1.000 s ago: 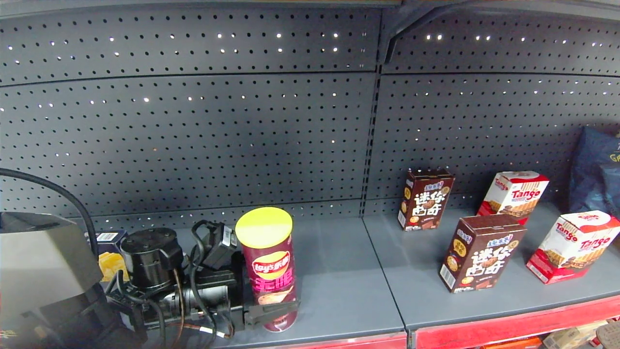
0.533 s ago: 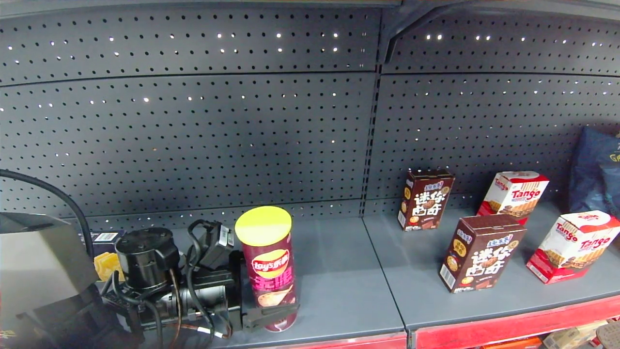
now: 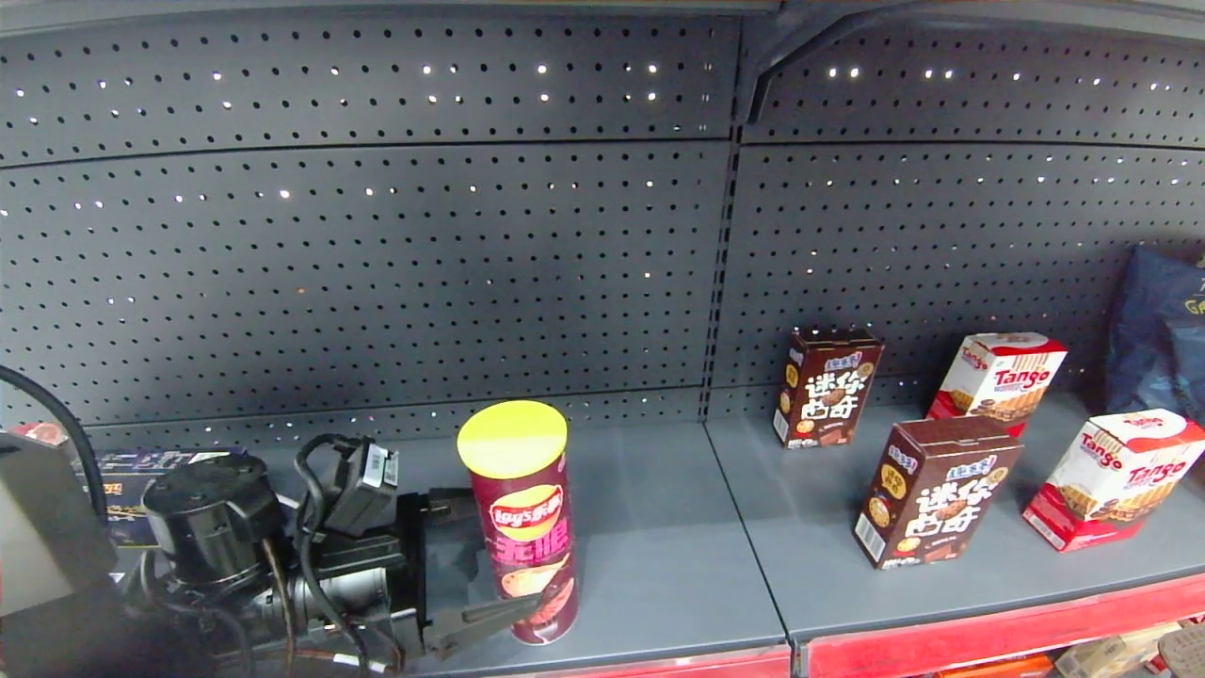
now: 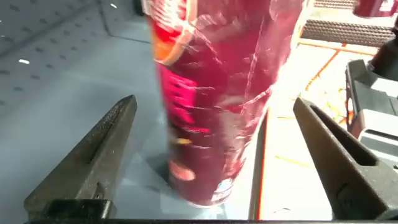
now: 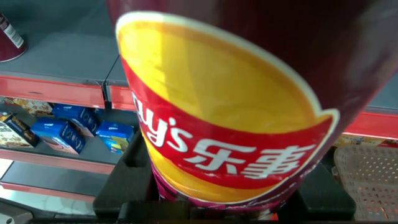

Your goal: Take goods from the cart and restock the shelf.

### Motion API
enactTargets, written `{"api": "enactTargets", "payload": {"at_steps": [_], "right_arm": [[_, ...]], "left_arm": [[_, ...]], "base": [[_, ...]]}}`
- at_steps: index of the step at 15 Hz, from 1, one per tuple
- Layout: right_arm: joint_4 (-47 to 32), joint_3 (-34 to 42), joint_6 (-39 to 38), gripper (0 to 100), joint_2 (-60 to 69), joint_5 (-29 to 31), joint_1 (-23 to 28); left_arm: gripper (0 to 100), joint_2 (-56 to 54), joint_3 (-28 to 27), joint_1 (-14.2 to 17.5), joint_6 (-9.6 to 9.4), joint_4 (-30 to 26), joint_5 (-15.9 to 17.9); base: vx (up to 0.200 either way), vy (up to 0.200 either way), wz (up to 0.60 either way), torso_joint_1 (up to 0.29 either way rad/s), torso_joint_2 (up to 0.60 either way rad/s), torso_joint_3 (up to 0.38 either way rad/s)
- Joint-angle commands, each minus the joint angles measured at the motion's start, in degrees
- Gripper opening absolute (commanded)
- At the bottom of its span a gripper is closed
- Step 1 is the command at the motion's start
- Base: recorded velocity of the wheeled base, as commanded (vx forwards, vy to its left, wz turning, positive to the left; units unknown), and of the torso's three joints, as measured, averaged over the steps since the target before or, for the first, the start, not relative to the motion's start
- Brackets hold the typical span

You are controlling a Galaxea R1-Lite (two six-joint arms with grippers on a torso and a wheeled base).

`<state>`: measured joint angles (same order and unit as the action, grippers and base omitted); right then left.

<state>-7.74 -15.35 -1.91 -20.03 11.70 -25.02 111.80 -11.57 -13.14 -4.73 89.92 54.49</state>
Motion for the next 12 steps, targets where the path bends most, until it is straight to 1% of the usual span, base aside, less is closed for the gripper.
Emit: {"api": "enactTargets", "payload": {"at_steps": [1, 3, 5, 8, 11, 12], "right_arm": [[0.0, 0.0, 0.0, 0, 0.0, 0.0, 0.0], [0.0, 0.0, 0.0, 0, 0.0, 0.0, 0.0], [0.0, 0.0, 0.0, 0, 0.2, 0.0, 0.1], [0.0, 0.0, 0.0, 0, 0.4, 0.1, 0.1], [0.0, -0.2, 0.0, 0, 0.6, 0.1, 0.1], [0.0, -0.2, 0.0, 0, 1.2, 0.2, 0.1]], "left_arm": [[100, -2.8, 0.6, 1.0, 0.07, 0.1, 0.1], [100, -4.0, 1.6, 1.3, 0.07, 0.1, 0.1], [100, -6.3, 4.4, 1.4, -0.02, 0.1, 0.4], [100, -9.1, 5.9, 2.1, 0.07, 0.1, 0.4], [100, -14.3, 6.9, 4.2, 0.34, 0.1, 0.4], [100, -17.3, 7.4, 5.4, 0.51, 0.1, 0.4]], "base": [[0.0, 0.0, 0.0, 0.0, 0.0, 0.0], [0.0, 0.0, 0.0, 0.0, 0.0, 0.0], [0.0, 0.0, 0.0, 0.0, 0.0, 0.0], [0.0, 0.0, 0.0, 0.0, 0.0, 0.0], [0.0, 0.0, 0.0, 0.0, 0.0, 0.0], [0.0, 0.0, 0.0, 0.0, 0.0, 0.0]]}}
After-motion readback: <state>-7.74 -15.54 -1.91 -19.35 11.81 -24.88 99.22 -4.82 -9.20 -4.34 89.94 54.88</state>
